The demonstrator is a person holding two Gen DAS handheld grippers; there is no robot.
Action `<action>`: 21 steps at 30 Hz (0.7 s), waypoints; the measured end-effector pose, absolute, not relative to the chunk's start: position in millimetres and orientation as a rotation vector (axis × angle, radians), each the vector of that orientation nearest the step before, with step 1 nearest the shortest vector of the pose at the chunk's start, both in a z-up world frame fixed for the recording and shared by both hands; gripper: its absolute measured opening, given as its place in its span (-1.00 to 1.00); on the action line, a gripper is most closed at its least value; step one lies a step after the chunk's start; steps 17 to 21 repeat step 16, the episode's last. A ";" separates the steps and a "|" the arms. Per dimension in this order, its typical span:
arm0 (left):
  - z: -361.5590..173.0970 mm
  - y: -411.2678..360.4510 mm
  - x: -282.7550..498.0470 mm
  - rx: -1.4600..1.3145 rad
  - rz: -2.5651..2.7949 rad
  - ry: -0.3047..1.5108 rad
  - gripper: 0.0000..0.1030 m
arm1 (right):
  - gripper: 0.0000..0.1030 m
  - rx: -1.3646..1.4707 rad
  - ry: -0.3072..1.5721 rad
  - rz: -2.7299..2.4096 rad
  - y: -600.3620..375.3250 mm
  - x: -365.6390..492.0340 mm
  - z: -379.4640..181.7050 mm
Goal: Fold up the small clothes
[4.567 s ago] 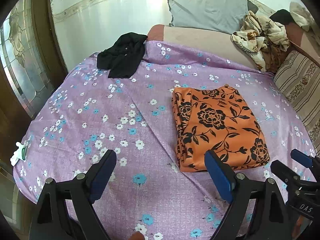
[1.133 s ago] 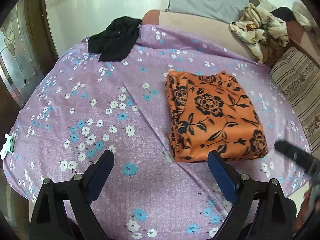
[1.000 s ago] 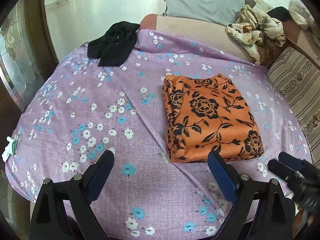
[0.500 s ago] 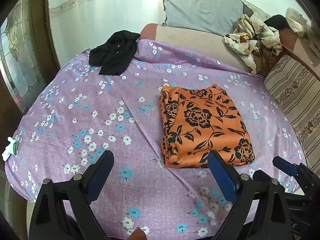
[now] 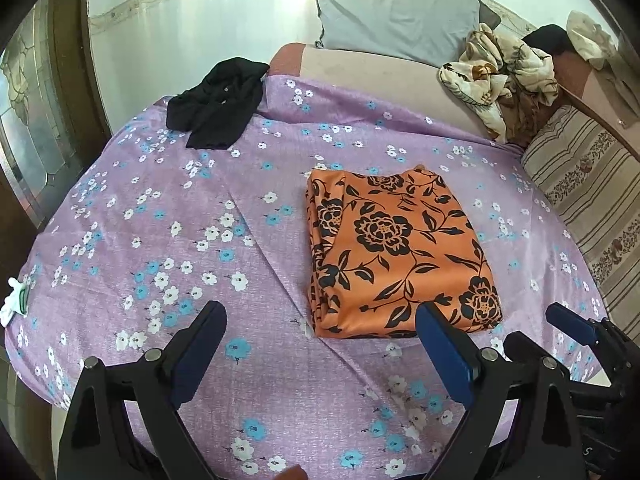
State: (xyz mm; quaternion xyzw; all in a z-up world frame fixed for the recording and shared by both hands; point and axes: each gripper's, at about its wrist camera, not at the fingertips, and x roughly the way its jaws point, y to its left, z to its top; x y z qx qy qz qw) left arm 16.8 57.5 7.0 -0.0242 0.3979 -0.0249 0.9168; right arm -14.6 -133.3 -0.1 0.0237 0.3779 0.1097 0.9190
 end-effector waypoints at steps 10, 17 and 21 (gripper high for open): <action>7.6 48.8 23.6 -0.039 -0.082 0.793 0.99 | 0.48 0.042 0.780 0.222 -133.3 -8.4 -1.7; 9.3 43.5 31.6 -0.047 -0.100 0.791 1.00 | 0.48 0.049 0.788 0.216 -134.1 -4.3 -6.1; 9.3 43.5 31.6 -0.047 -0.100 0.791 1.00 | 0.48 0.049 0.788 0.216 -134.1 -4.3 -6.1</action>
